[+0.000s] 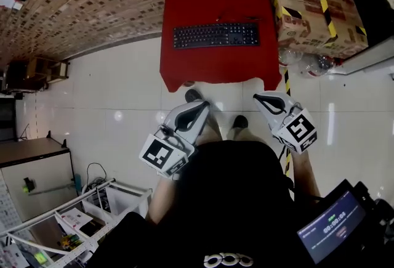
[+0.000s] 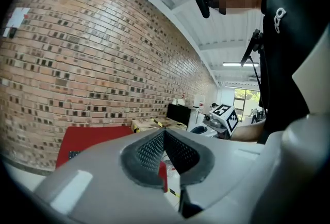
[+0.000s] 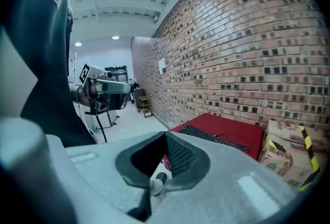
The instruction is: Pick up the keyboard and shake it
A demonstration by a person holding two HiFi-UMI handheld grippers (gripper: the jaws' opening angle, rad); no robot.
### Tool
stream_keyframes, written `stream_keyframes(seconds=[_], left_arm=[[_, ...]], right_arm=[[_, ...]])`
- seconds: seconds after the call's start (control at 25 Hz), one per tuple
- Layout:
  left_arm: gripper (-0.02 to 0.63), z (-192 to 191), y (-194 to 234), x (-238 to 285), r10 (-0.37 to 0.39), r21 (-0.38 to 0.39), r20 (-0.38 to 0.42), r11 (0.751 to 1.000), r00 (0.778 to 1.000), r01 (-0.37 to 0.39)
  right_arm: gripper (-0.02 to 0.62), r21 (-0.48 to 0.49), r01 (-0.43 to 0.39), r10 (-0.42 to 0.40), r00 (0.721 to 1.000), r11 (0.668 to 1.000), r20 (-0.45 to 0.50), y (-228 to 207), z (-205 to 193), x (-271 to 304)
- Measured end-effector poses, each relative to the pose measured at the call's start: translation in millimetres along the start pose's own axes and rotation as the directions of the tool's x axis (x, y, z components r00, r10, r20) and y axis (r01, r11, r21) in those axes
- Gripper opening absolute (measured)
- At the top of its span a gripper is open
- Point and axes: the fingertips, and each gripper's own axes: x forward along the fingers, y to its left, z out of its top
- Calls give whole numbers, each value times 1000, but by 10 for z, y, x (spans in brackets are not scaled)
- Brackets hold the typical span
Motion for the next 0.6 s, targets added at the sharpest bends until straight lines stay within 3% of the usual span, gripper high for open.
stream_keyframes(seconds=[0.28, 0.6], left_arm=[[12, -25, 406, 15, -1, -54, 21, 999, 1000, 3], [12, 150, 1025, 454, -122, -51, 29, 991, 992, 123]], right_arm=[[-8, -3, 44, -44, 999, 999, -20, -103, 25, 151], [-8, 58, 165, -162, 985, 985, -54, -477, 105, 356]])
